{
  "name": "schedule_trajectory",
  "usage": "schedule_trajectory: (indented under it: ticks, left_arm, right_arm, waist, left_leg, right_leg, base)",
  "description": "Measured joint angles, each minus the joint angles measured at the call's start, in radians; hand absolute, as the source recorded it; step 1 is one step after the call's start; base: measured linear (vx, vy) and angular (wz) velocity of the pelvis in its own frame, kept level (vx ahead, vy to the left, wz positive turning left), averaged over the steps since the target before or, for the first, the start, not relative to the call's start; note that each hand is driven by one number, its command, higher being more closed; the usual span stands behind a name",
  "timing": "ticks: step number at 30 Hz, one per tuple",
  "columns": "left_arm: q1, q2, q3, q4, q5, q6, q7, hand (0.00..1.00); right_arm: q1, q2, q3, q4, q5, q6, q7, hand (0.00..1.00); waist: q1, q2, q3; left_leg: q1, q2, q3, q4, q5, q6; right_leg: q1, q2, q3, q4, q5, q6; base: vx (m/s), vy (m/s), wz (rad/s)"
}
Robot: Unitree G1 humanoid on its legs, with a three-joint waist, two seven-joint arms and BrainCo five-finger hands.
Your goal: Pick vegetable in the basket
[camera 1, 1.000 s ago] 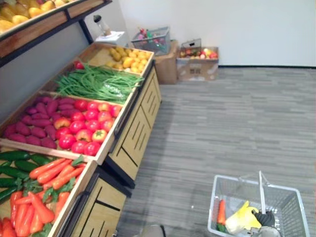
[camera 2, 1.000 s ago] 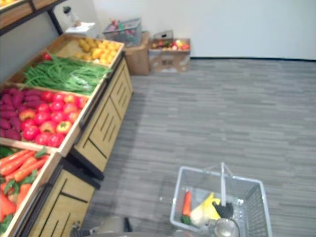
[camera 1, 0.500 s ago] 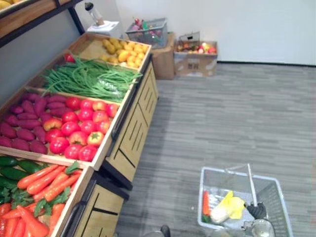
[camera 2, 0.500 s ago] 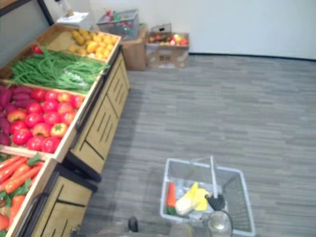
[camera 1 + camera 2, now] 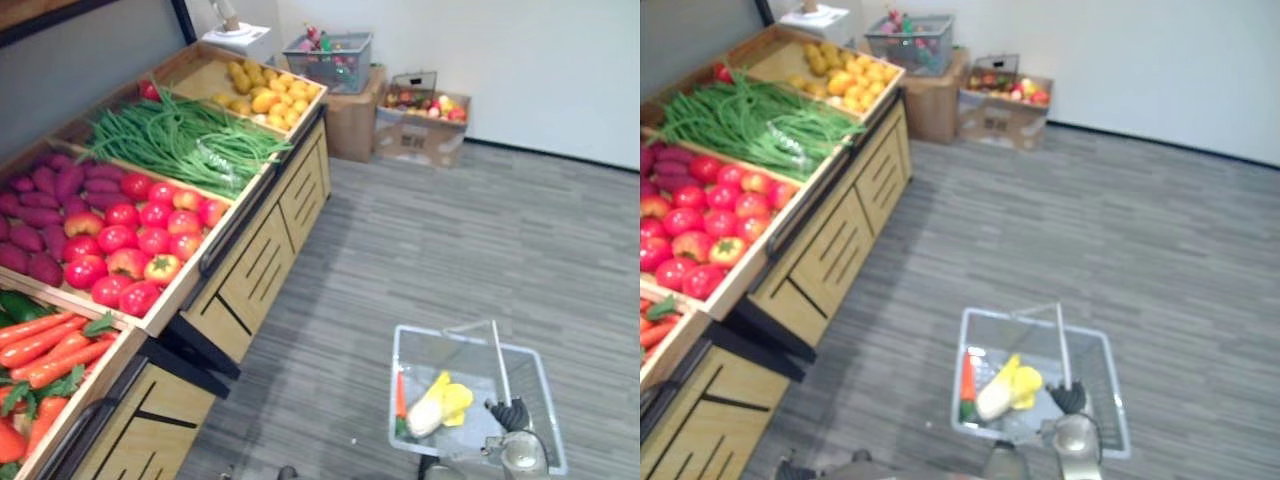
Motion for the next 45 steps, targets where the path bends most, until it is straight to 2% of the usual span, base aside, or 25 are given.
schedule_trajectory:
  ticks: [2,4,7,11,14,17,19,21,22,24,25,26,27,29,32,36,38,39,40,41,42,43,44,45]
  left_arm:
    - [0.0,-0.002,0.008,0.0,0.001,-0.004,-0.001,0.0]
    - [0.0,-0.003,0.009,0.0,0.0,-0.005,-0.002,0.0]
    - [-0.001,-0.001,0.009,0.0,0.0,-0.006,-0.006,0.0]
    - [0.001,0.003,0.005,0.0,-0.004,-0.005,-0.006,0.0]
    - [-0.001,0.008,0.001,0.01,-0.01,-0.004,-0.006,0.0]
    - [-0.001,0.008,0.002,0.019,-0.011,-0.004,-0.006,0.0]
    - [-0.001,-0.001,0.001,0.03,-0.011,0.001,-0.006,0.0]
    - [0.0,0.003,0.002,0.029,-0.011,0.002,-0.005,0.0]
    - [0.001,0.006,0.001,0.029,-0.01,0.003,-0.004,0.0]
    - [0.001,0.009,0.0,0.03,-0.006,0.004,-0.004,0.0]
    - [0.0,0.017,-0.009,0.03,-0.002,0.006,-0.004,0.0]
    - [-0.005,0.033,-0.022,0.028,0.001,0.006,-0.005,0.0]
    - [-0.009,0.036,-0.026,0.028,0.001,0.006,-0.006,0.0]
    - [-0.012,0.036,-0.028,0.028,0.001,0.005,-0.009,0.0]
    - [-0.013,0.036,-0.026,0.028,0.002,0.004,-0.012,0.0]
    - [-0.013,0.03,-0.014,0.029,-0.001,0.004,-0.012,0.0]
    - [-0.013,0.025,0.0,0.031,-0.004,0.004,-0.011,0.0]
    - [-0.014,0.016,0.028,0.031,-0.023,0.001,-0.006,0.0]
    - [-0.013,0.012,0.036,0.031,-0.04,0.001,-0.004,0.0]
    - [-0.013,0.0,0.057,0.038,-0.064,-0.006,0.003,0.0]
    - [-0.014,-0.009,0.062,0.046,-0.086,-0.011,0.01,0.0]
    - [-0.015,-0.029,0.061,0.053,-0.091,-0.017,0.018,0.0]
    - [-0.02,-0.042,0.063,0.069,-0.09,-0.019,0.023,0.0]
    - [-0.024,-0.042,0.064,0.073,-0.09,-0.018,0.023,0.0]
  right_arm:
    - [0.015,-0.007,-0.001,0.0,0.0,0.007,-0.003,1.0]
    - [0.027,-0.022,-0.002,0.001,0.001,0.007,-0.005,1.0]
    - [0.035,-0.02,-0.008,0.013,0.003,0.007,-0.021,1.0]
    - [0.051,-0.003,-0.012,0.028,0.018,0.006,-0.022,1.0]
    - [0.038,0.019,-0.016,0.102,0.018,-0.015,-0.019,1.0]
    - [0.044,0.03,-0.027,0.156,0.04,-0.016,-0.011,1.0]
    - [0.043,0.028,-0.053,0.177,0.058,-0.014,-0.011,1.0]
    - [0.044,0.038,-0.06,0.175,0.059,-0.014,-0.01,1.0]
    - [0.04,0.049,-0.06,0.165,0.06,-0.02,-0.01,1.0]
    - [0.031,0.054,-0.06,0.153,0.058,-0.027,-0.011,1.0]
    - [0.029,0.057,-0.061,0.138,0.058,-0.028,-0.011,1.0]
    - [0.028,0.059,-0.06,0.128,0.058,-0.027,-0.011,1.0]
    - [0.028,0.059,-0.061,0.124,0.057,-0.027,-0.013,1.0]
    - [0.03,0.064,-0.07,0.116,0.056,-0.027,-0.023,1.0]
    - [0.038,0.066,-0.094,0.114,0.055,-0.026,-0.023,1.0]
    - [0.042,0.064,-0.113,0.137,0.057,-0.022,-0.023,1.0]
    - [0.037,0.064,-0.127,0.158,0.06,-0.021,-0.025,1.0]
    - [0.034,0.059,-0.14,0.193,0.062,-0.023,-0.031,1.0]
    - [0.035,0.052,-0.139,0.209,0.063,-0.027,-0.035,1.0]
    - [0.032,0.04,-0.138,0.235,0.08,-0.032,-0.043,1.0]
    - [0.026,0.032,-0.143,0.252,0.082,-0.033,-0.048,1.0]
    - [0.013,0.01,-0.161,0.288,0.093,-0.032,-0.053,1.0]
    - [0.01,0.001,-0.179,0.322,0.117,-0.032,-0.055,1.0]
    - [0.01,0.001,-0.187,0.335,0.127,-0.032,-0.055,1.0]
  waist:
    - [-0.002,0.004,-0.002]
    - [-0.002,0.008,-0.006]
    - [-0.005,0.013,-0.014]
    - [-0.008,-0.004,-0.02]
    - [-0.006,-0.015,-0.028]
    - [-0.007,-0.007,-0.035]
    - [-0.008,0.004,-0.038]
    - [-0.006,-0.006,-0.037]
    - [-0.005,-0.016,-0.035]
    - [-0.005,-0.025,-0.031]
    - [-0.008,-0.032,-0.027]
    - [-0.015,-0.044,-0.021]
    - [-0.023,-0.047,-0.017]
    - [-0.032,-0.052,-0.01]
    - [-0.025,-0.054,-0.015]
    - [-0.024,-0.038,-0.017]
    - [-0.025,-0.03,-0.008]
    - [-0.022,-0.03,0.001]
    - [-0.02,-0.028,0.002]
    - [-0.006,-0.028,0.006]
    - [0.001,-0.015,0.006]
    - [0.0,0.021,0.007]
    - [-0.002,0.043,0.005]
    - [-0.006,0.045,0.002]
  left_leg:
    - [0.001,0.014,0.003,-0.008,0.047,-0.001]
    - [-0.003,0.014,0.004,-0.007,0.049,-0.001]
    - [-0.008,-0.005,0.006,-0.011,0.049,-0.002]
    - [-0.008,-0.029,0.015,-0.036,0.049,-0.002]
    - [0.013,-0.038,0.047,-0.04,0.049,-0.002]
    - [0.036,-0.037,0.07,-0.056,0.037,-0.007]
    - [0.048,-0.034,0.1,-0.062,-0.001,-0.006]
    - [0.063,-0.044,0.138,-0.06,-0.007,-0.001]
    - [0.071,-0.054,0.184,-0.055,-0.017,-0.001]
    - [0.077,-0.059,0.235,-0.047,-0.031,-0.003]
    - [0.075,-0.059,0.265,-0.025,-0.044,0.002]
    - [0.074,-0.056,0.283,0.001,-0.058,0.013]
    - [0.074,-0.052,0.287,0.011,-0.067,0.008]
    - [0.089,-0.041,0.309,0.024,-0.083,0.005]
    - [0.099,-0.03,0.324,0.027,-0.106,0.011]
    - [0.095,-0.026,0.335,0.041,-0.111,0.03]
    - [0.093,-0.01,0.327,0.113,-0.113,0.032]
    - [0.064,0.0,0.289,0.238,-0.112,0.033]
    - [0.044,0.0,0.256,0.291,-0.111,0.035]
    - [0.008,-0.009,0.173,0.378,-0.131,0.031]
    - [0.007,-0.027,0.128,0.37,-0.163,0.032]
    - [0.008,-0.056,0.076,0.299,-0.191,0.047]
    - [0.027,-0.058,0.088,0.247,-0.222,0.069]
    - [0.035,-0.062,0.086,0.218,-0.231,0.064]
  right_leg:
    - [0.04,0.024,-0.028,-0.05,0.005,-0.008]
    - [0.06,0.026,-0.042,-0.076,0.011,-0.008]
    - [0.102,0.016,-0.059,-0.156,0.061,0.0]
    - [0.136,0.001,-0.076,-0.232,0.106,0.008]
    - [0.157,-0.005,-0.064,-0.259,0.122,0.012]
    - [0.163,-0.004,-0.051,-0.265,0.125,0.014]
    - [0.159,0.0,-0.031,-0.273,0.139,0.022]
    - [0.142,-0.01,0.005,-0.265,0.147,0.025]
    - [0.101,-0.017,0.057,-0.231,0.147,0.026]
    - [0.047,-0.018,0.105,-0.183,0.14,0.015]
    - [0.013,-0.018,0.114,-0.142,0.128,-0.005]
    - [-0.01,-0.017,0.115,-0.105,0.12,-0.022]
    - [-0.012,-0.015,0.114,-0.096,0.117,-0.029]
    - [-0.013,-0.018,0.071,-0.063,0.094,-0.068]
    - [-0.002,-0.016,0.019,-0.101,0.099,-0.067]
    - [0.086,0.009,0.007,-0.313,0.221,-0.033]
    - [0.106,0.011,0.008,-0.312,0.229,-0.029]
    - [0.136,0.009,0.028,-0.311,0.223,-0.038]
    - [0.144,0.007,0.037,-0.311,0.221,-0.039]
    - [0.148,-0.001,0.062,-0.311,0.217,-0.044]
    - [0.147,-0.004,0.078,-0.311,0.218,-0.044]
    - [0.145,0.005,0.097,-0.312,0.218,-0.041]
    - [0.141,0.021,0.109,-0.314,0.217,-0.019]
    - [0.135,0.021,0.113,-0.316,0.218,-0.016]
  base:
    - [0.09,-0.178,0.21]
    - [0.07,-0.045,0.2]
    - [0.07,0.037,0.16]
    - [0.03,0.056,0.12]
    - [-0.02,0.018,-0.12]
    - [-0.06,0.002,-0.12]
    - [-0.08,0.032,-0.27]
    - [-0.08,0.046,-0.58]
    - [-0.07,0.038,-0.79]
    - [-0.08,0.039,-0.87]
    - [-0.07,0.02,-0.83]
    - [-0.05,-0.002,-0.56]
    - [-0.03,-0.015,-0.36]
    - [-0.02,-0.014,-0.32]
    - [0.03,0.004,-0.36]
    - [0.13,0.016,-0.2]
    - [0.16,0.007,-0.11]
    - [0.13,-0.017,-0.23]
    - [0.13,-0.011,-0.45]
    - [0.06,0.022,-0.48]
    - [0.05,0.117,-0.64]
    - [0.01,0.151,-0.57]
    - [0.01,0.142,-0.4]
    - [0.02,0.098,-0.18]
